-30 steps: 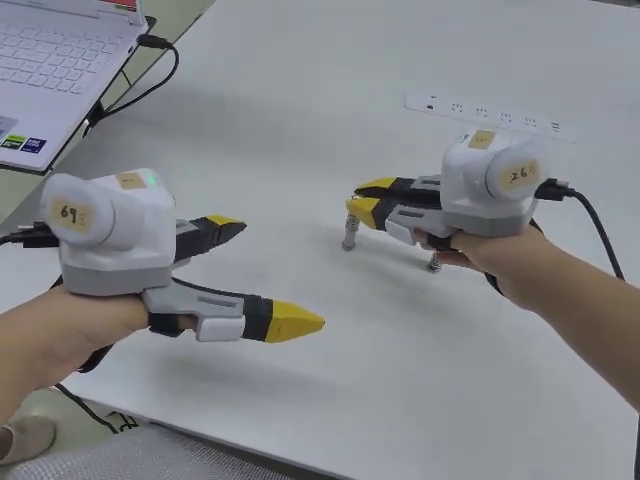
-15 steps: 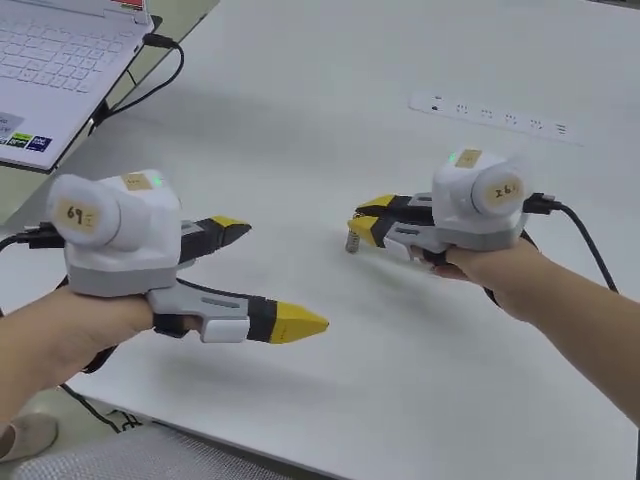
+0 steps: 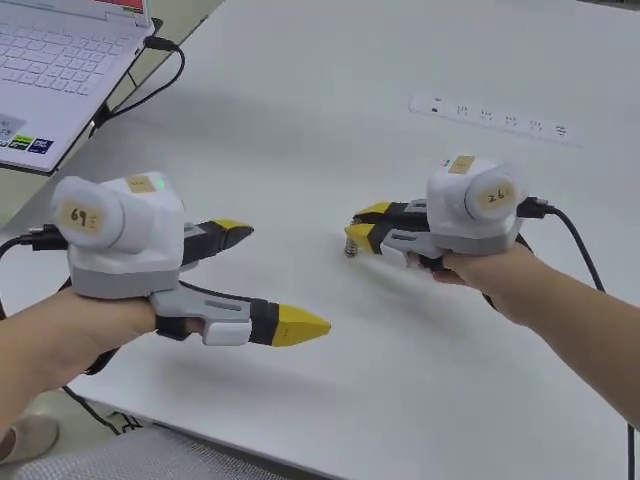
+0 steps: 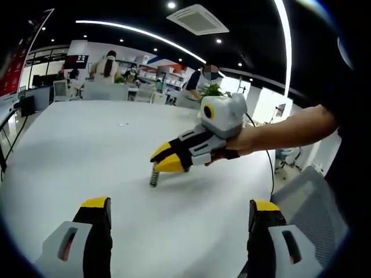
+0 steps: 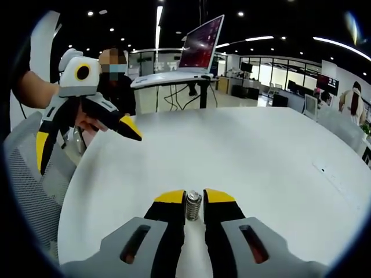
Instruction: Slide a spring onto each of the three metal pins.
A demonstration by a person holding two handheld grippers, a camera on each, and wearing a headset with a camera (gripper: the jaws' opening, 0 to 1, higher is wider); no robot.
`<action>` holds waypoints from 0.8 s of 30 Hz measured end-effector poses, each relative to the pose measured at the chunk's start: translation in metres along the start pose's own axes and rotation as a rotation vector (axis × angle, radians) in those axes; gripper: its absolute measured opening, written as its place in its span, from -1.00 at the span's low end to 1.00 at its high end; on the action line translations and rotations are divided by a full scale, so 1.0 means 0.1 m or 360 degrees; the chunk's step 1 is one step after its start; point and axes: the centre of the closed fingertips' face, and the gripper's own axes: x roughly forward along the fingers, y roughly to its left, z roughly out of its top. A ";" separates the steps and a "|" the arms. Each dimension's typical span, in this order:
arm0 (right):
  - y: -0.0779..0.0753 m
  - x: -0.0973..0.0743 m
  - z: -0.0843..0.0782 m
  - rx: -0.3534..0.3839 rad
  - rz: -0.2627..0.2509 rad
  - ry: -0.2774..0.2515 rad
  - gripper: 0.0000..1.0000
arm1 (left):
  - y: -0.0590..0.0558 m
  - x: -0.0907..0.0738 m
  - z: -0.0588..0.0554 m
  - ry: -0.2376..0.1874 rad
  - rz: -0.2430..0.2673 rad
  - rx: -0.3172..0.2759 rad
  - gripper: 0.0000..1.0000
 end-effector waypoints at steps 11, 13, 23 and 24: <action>-0.01 -0.04 0.13 0.0046 -0.0009 -0.0062 -0.65 | -0.01 0.00 0.05 -0.0005 0.0003 0.0017 0.92; -0.01 -0.07 0.15 0.0043 -0.0009 -0.0062 -0.61 | 0.00 0.00 0.07 -0.0006 0.0006 0.0022 0.91; -0.03 -0.31 0.18 0.0088 -0.0029 -0.0084 -0.31 | -0.03 0.03 0.14 -0.0011 0.0000 0.0063 0.88; -0.03 -0.35 0.19 0.0099 -0.0031 -0.0090 -0.25 | -0.04 0.04 0.14 -0.0002 -0.0002 0.0075 0.88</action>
